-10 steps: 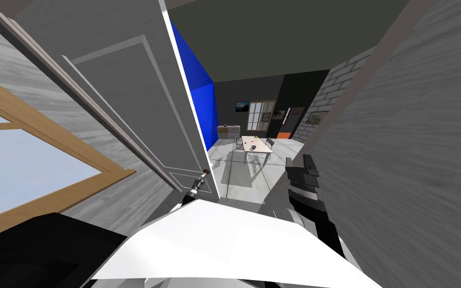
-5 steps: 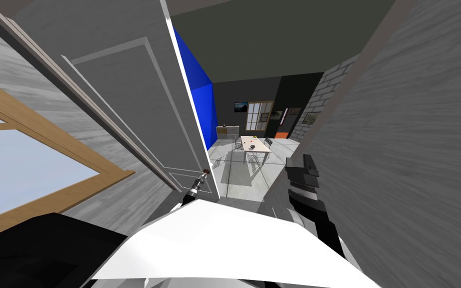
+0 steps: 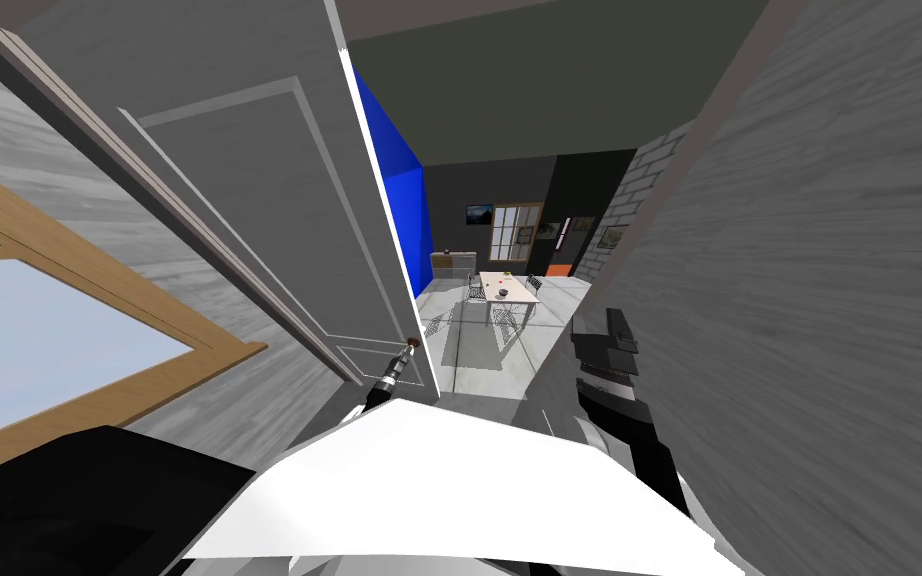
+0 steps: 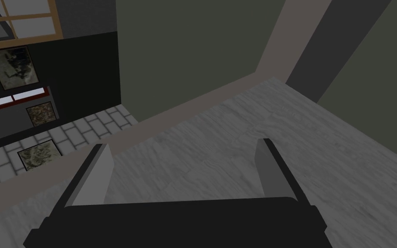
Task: Pull the door open
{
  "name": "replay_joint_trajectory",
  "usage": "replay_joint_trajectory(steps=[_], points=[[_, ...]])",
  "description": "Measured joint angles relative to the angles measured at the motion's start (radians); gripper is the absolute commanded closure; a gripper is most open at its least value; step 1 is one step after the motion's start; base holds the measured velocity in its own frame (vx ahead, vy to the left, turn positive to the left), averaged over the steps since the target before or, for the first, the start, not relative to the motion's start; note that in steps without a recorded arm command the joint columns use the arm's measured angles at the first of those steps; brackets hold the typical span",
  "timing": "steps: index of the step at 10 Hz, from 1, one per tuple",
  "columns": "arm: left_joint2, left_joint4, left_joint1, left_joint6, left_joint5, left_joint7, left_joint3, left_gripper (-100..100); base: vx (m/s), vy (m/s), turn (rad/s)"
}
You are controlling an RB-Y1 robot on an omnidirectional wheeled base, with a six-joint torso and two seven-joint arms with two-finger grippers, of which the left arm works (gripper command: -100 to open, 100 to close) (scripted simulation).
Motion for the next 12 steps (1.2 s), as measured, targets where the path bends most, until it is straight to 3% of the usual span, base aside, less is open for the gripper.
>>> replay_joint_trajectory(steps=[9, 12], points=[[0.007, 0.027, -0.025, 0.002, 0.072, 0.205, -0.025, 100, -0.042, 0.021, -0.052], [0.01, 0.0, -0.014, 0.022, 0.097, 0.278, -0.035, 100, -0.051, 0.022, -0.067]])
